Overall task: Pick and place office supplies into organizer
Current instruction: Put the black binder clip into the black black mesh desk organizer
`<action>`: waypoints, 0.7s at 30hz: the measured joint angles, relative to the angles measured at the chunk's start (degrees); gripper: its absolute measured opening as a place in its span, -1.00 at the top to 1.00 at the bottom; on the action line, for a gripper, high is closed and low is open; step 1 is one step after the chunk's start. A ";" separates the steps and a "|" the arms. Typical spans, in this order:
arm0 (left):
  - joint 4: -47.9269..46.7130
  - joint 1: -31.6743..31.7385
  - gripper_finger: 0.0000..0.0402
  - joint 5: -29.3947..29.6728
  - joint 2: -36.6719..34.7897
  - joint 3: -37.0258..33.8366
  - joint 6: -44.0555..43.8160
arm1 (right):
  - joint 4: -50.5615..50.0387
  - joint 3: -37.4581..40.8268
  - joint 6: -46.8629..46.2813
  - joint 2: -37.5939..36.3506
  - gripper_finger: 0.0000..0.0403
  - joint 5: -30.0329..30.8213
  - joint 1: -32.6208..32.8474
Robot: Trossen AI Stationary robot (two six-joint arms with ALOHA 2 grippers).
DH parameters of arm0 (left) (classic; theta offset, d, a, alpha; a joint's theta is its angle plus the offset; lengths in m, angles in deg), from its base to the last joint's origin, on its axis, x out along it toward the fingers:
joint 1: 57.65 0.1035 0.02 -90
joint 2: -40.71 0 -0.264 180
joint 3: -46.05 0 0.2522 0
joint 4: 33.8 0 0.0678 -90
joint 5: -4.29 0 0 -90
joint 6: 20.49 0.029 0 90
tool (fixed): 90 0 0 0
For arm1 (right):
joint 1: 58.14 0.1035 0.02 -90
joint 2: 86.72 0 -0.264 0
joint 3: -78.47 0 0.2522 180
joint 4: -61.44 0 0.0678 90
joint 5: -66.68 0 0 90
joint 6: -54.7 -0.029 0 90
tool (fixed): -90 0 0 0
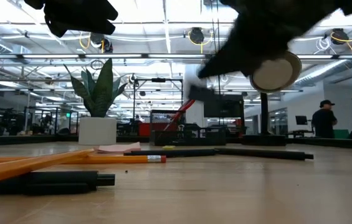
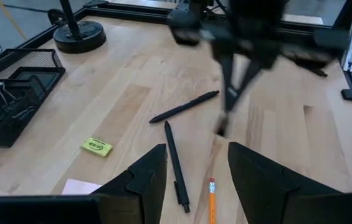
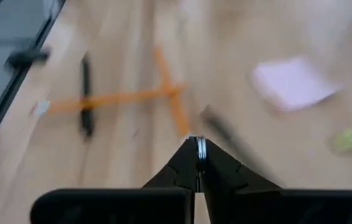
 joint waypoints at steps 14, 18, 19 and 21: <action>-0.36 0.01 0.12 -1.15 0.00 0.00 1.21 | 4.31 0.00 12.79 -7.02 0.97 -0.51 -15.29; -0.34 0.01 0.12 -1.15 -0.01 0.00 1.11 | 7.11 0.00 13.45 -7.00 0.97 -0.51 -20.27; -0.34 0.00 0.12 -1.15 -0.01 0.00 1.10 | 8.48 0.00 13.49 -6.98 0.97 -0.53 -21.35; -0.34 0.00 0.12 -1.15 0.01 0.00 1.08 | 11.27 0.00 14.68 -6.82 0.97 -1.75 -23.60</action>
